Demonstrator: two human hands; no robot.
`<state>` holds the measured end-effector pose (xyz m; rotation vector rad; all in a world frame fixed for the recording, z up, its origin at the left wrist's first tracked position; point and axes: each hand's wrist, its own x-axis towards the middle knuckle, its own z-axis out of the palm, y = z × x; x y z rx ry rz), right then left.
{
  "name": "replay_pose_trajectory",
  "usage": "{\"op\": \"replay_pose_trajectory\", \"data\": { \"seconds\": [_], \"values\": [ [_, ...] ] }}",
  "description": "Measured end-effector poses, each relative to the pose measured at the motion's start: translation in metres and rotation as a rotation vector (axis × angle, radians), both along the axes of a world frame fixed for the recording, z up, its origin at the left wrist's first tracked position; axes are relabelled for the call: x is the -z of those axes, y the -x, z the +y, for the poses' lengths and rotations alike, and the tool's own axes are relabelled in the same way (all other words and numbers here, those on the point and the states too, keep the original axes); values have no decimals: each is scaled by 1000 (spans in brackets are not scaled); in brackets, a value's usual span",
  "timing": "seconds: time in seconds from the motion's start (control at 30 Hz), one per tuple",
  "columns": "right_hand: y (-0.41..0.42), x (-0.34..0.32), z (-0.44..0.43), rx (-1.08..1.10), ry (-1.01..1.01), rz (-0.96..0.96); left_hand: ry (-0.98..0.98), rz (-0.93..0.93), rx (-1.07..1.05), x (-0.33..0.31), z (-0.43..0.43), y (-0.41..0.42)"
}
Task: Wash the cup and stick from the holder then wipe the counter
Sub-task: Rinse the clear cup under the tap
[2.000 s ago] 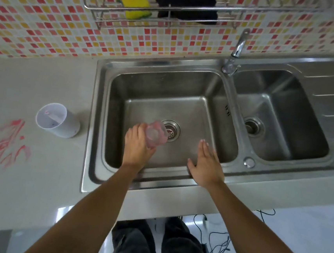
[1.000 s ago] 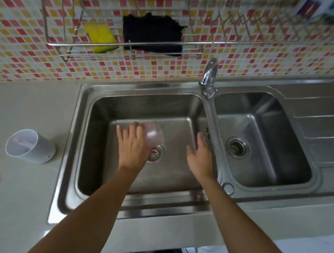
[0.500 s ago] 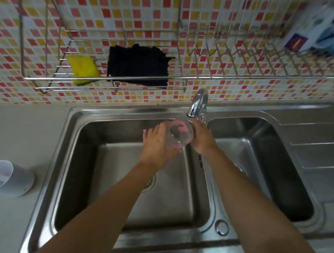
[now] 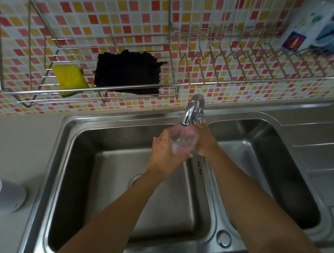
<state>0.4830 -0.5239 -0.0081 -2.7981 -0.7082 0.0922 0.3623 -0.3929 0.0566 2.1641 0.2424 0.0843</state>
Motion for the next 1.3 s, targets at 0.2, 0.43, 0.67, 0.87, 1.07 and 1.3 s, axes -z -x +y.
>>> {"op": "replay_pose_trajectory", "data": {
  "seconds": [0.2, 0.43, 0.67, 0.87, 1.07, 1.3],
  "values": [
    [9, -8, 0, 10, -153, 23, -8, -34, 43, 1, -6, -4],
    [4, -1, 4, 20, -71, 40, 24, -24, -19, 7, -5, -4],
    [-1, -3, -2, 504, -740, 281, 10, -38, -22, 14, 0, -1],
    [-1, -12, -14, 589, -1041, 458, 83, -62, -50, 13, 3, 0],
    [67, -29, -16, 596, -973, 315, 75, -95, -20, 12, 3, 5],
    [156, 45, -55, 538, -392, 52, 108, -137, -80, 8, 5, 4]
  ]
}}
